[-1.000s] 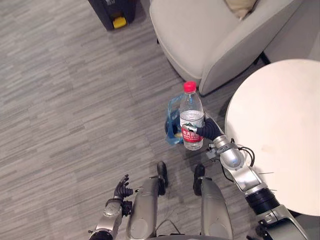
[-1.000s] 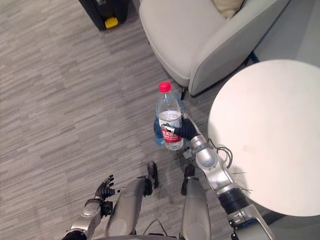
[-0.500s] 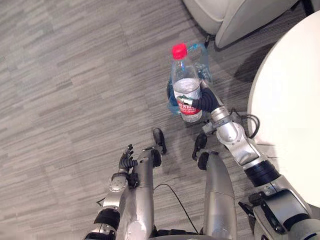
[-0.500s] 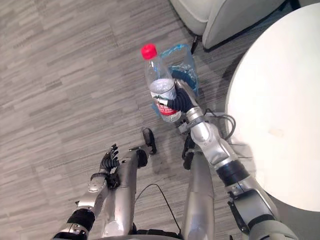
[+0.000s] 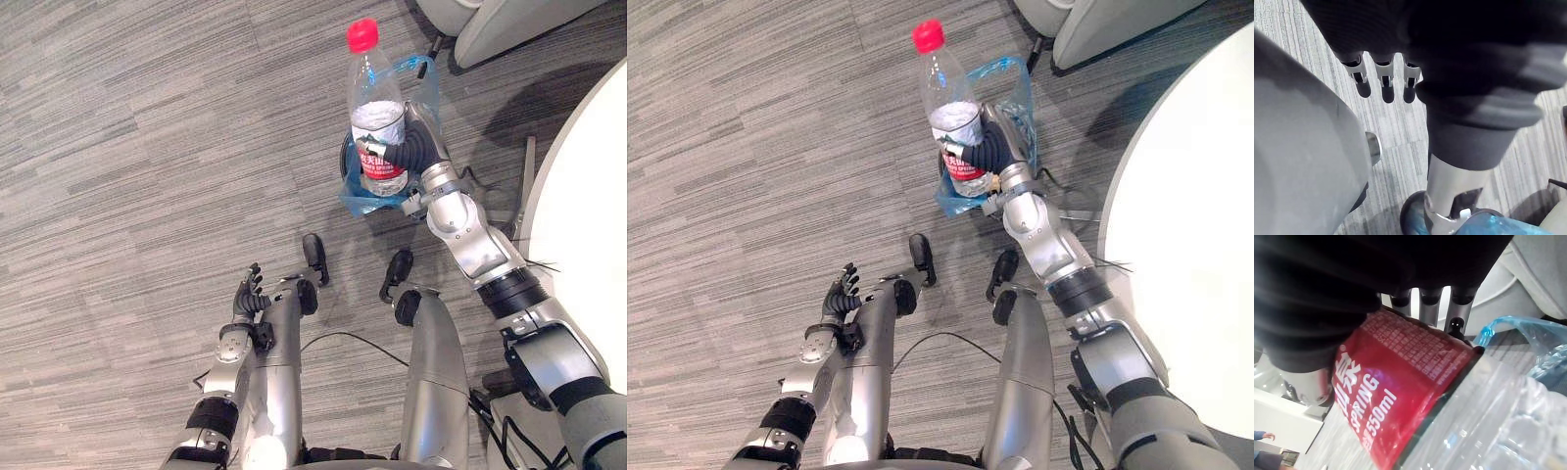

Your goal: Gather rubbish on tea table into small bin, then transfer packed bag to large trash can.

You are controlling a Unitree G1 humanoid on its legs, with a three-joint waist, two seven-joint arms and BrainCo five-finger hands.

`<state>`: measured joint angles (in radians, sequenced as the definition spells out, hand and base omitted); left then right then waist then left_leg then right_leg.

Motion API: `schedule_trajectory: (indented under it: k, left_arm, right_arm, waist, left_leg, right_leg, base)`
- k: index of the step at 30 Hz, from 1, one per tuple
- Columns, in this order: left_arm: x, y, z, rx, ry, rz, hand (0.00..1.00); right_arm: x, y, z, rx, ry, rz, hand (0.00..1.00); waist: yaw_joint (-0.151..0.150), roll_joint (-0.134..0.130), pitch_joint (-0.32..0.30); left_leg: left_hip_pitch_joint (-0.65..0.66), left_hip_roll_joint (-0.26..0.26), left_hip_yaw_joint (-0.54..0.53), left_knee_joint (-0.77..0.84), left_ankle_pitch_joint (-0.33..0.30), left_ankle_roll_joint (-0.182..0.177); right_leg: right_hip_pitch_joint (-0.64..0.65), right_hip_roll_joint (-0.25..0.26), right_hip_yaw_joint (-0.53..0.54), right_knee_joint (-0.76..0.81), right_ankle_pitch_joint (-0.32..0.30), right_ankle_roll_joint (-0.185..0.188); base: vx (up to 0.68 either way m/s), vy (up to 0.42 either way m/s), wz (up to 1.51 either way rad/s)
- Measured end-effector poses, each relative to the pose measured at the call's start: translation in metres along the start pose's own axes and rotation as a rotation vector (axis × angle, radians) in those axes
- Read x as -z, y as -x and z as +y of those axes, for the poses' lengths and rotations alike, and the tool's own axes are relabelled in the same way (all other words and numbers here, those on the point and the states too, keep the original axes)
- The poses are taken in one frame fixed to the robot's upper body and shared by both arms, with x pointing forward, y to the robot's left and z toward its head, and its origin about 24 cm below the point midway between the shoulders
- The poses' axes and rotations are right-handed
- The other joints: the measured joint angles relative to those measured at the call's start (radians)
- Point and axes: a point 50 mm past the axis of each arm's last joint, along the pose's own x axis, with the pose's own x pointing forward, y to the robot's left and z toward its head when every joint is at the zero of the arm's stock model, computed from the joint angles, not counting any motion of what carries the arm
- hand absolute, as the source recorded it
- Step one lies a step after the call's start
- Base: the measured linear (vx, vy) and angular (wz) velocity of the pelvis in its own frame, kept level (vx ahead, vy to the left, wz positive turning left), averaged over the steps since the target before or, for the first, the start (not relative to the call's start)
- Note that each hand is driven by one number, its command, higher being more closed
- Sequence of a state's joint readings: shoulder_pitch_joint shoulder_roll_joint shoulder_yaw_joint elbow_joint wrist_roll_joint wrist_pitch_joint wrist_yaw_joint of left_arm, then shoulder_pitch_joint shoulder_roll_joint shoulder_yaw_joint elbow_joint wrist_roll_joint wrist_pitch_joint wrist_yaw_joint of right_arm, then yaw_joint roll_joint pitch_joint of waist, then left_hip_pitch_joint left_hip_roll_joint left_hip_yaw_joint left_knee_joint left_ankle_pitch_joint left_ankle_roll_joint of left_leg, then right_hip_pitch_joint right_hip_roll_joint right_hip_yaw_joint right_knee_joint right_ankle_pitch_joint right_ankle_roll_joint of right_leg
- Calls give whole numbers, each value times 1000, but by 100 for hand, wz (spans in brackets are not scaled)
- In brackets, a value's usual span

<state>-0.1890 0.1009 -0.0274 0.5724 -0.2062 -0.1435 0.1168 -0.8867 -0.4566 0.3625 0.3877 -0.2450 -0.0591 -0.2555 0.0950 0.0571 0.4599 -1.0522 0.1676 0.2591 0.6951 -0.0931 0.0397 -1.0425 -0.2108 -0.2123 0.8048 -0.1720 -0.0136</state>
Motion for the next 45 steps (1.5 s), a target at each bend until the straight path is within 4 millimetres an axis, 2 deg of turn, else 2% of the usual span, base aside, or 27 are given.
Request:
schedule_trajectory:
  k: [7,13,14,22,28,33,39,45]
  left_arm:
    - [-6,-4,-2,-11,19,-16,0]
    - [-12,-6,-4,-8,23,-48,0]
    - [-12,-6,-4,-8,23,-48,0]
    - [-14,-7,-5,-8,26,-54,0]
    - [-21,-11,-10,-11,35,-70,0]
    - [-20,-12,-12,-11,38,-67,0]
    - [-19,-12,-12,-12,38,-63,0]
    - [-19,-12,-12,-12,39,-62,0]
  right_arm:
    - [4,-11,-4,40,10,45,100]
    - [21,-11,-1,24,36,135,100]
    - [23,-11,0,22,39,144,0]
    - [26,-11,14,-12,53,180,0]
    - [22,-11,21,-25,68,165,0]
    - [20,-8,29,-40,59,165,0]
    - [29,6,40,-72,80,188,0]
    - [23,18,47,-82,112,132,0]
  waist:
    - [-1,0,0]
    - [-3,0,0]
    - [-3,0,0]
    - [-3,0,0]
    - [-6,0,0]
    - [-21,-2,-1]
    - [-24,-3,-2]
    - [-26,-11,-6]
  left_leg:
    - [-5,-5,0,-13,1,0]
    - [-10,-9,-5,-17,4,4]
    - [-10,-9,-5,-17,4,4]
    - [-17,-11,-9,-17,2,1]
    - [-18,-12,-9,-15,3,2]
    - [-17,-12,-10,-12,4,3]
    - [-7,-10,-12,-4,3,3]
    - [4,-8,-10,-10,4,2]
  right_leg:
    - [-6,-3,-1,-6,0,0]
    - [-7,-4,-7,-7,-1,0]
    - [-7,-4,-8,-7,-1,0]
    - [-10,-5,-11,-6,-1,0]
    - [-11,-7,-11,-4,-1,0]
    - [-10,-7,-10,0,-1,0]
    - [2,-6,-10,2,-1,0]
    - [11,-1,-6,-6,-1,-1]
  base:
    - [0,-9,1]
    - [4,-22,2]
    - [8,-32,2]
    - [-4,-32,1]
    - [-4,-32,0]
    - [0,0,0]
    - [0,0,0]
    - [-17,-28,-2]
